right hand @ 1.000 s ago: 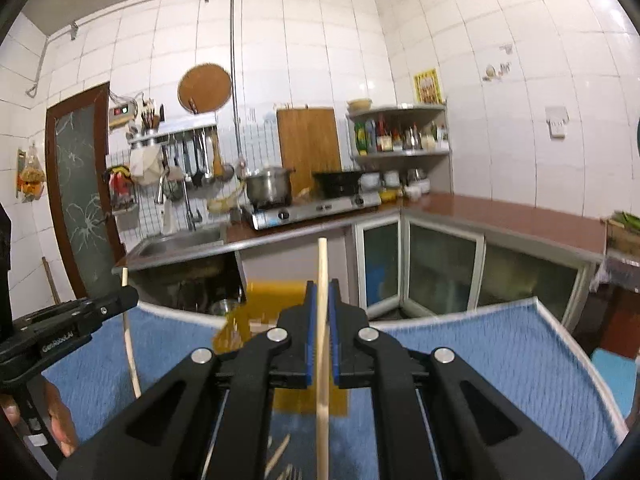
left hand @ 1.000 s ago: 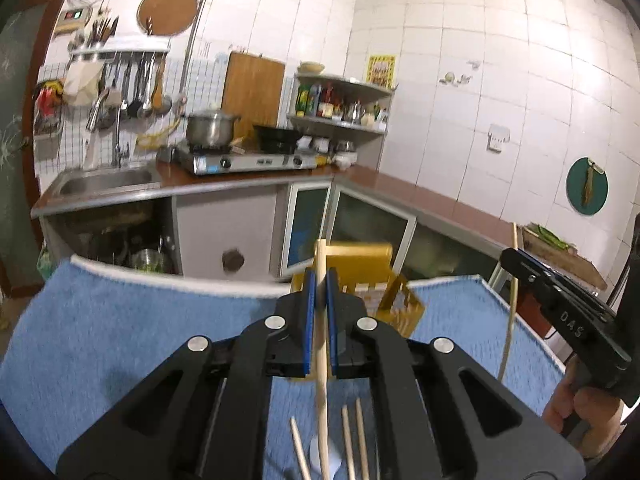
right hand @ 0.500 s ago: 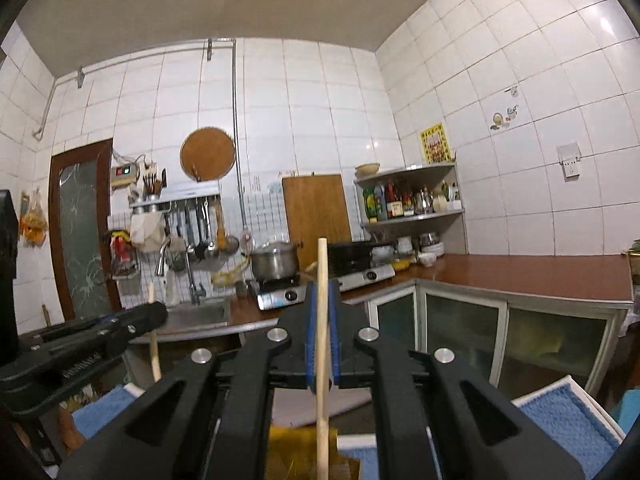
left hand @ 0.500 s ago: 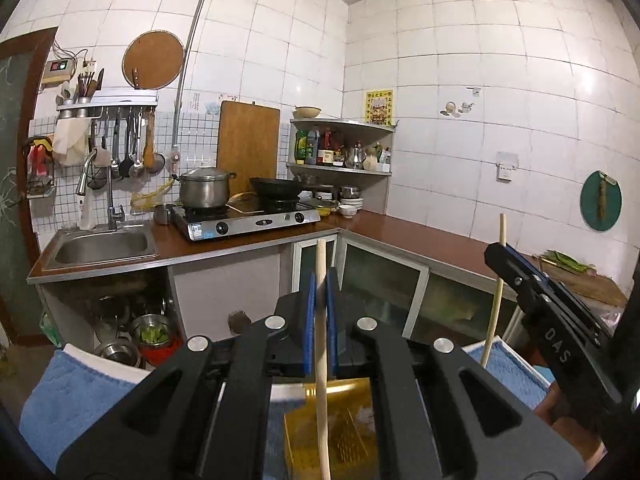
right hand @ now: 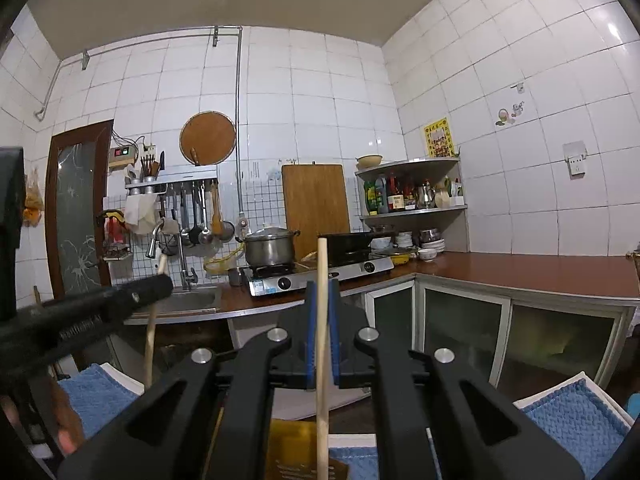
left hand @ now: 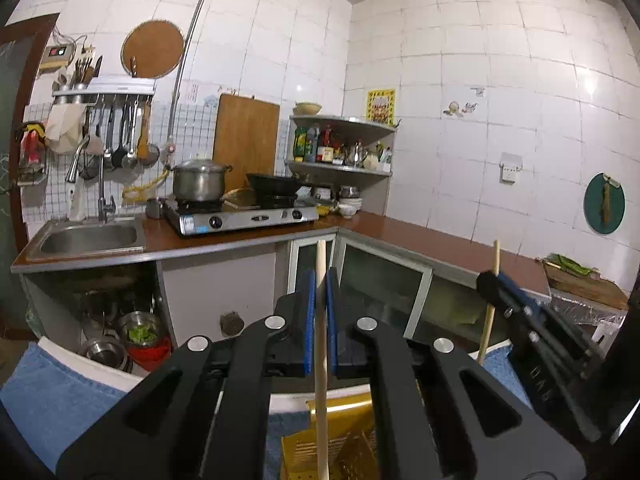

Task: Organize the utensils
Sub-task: 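Lower both chopsticks into the yellow holder and open both tools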

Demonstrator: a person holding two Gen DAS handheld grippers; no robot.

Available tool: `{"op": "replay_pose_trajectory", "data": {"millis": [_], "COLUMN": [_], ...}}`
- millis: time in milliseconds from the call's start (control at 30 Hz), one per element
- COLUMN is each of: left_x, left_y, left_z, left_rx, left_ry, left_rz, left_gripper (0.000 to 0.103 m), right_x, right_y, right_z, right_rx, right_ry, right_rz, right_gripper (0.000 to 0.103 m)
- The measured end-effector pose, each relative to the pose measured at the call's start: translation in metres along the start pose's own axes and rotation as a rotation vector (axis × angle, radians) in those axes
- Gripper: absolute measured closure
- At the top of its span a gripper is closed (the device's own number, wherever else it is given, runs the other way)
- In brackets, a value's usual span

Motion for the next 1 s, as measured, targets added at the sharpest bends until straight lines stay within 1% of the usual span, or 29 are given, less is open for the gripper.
{"op": "replay_pose_trajectory", "data": {"millis": [100,167,233,300,400,567,667,833,900,1000], "left_x": [-0.010,-0.016,-0.018,-0.016,-0.004,0.017,0.017,0.015,0.013,0.013], "left_y": [0.004,0.005,0.006,0.007,0.006,-0.004,-0.008,-0.019,-0.022,-0.031], "left_z": [-0.016,-0.029,-0.038,-0.040,-0.028,0.024,0.046,0.085,0.096,0.116], "left_rx": [0.000,0.008,0.018,0.027,0.042,0.010,0.015,-0.006,-0.004,-0.033], "left_ry": [0.029,0.065,0.095,0.116,0.121,0.018,-0.020,-0.105,-0.119,-0.175], "left_rz": [0.004,-0.004,-0.016,-0.028,-0.045,-0.045,-0.050,-0.059,-0.070,-0.081], "left_gripper": [0.099,0.099,0.099,0.099,0.099,0.099,0.099,0.099,0.099,0.098], "right_x": [-0.001,-0.003,-0.002,0.000,0.004,0.009,0.007,0.004,0.003,0.001], "right_y": [-0.002,-0.003,-0.006,-0.006,-0.002,0.005,0.011,0.011,0.011,0.010], "right_z": [-0.012,-0.025,-0.030,-0.028,-0.014,0.023,0.042,0.076,0.087,0.099], "right_rx": [0.012,0.010,0.001,0.001,0.008,0.016,0.040,0.031,0.030,0.026], "right_ry": [0.015,0.035,0.043,0.039,0.023,-0.028,-0.051,-0.114,-0.137,-0.172], "right_rz": [-0.012,-0.018,-0.020,-0.019,-0.021,-0.022,-0.033,-0.032,-0.028,-0.019], "right_gripper": [0.097,0.097,0.097,0.097,0.097,0.097,0.097,0.097,0.097,0.097]}}
Point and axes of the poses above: each gripper's, at about its wrist camera, not at the fingertips, and x roughly the way its jaws point, y to its right, z to its underside, the point moved 10 cm from there along x, roughly the way its jaws point, and after that the axes turned 1 degree about y, right-handed, at the moved point
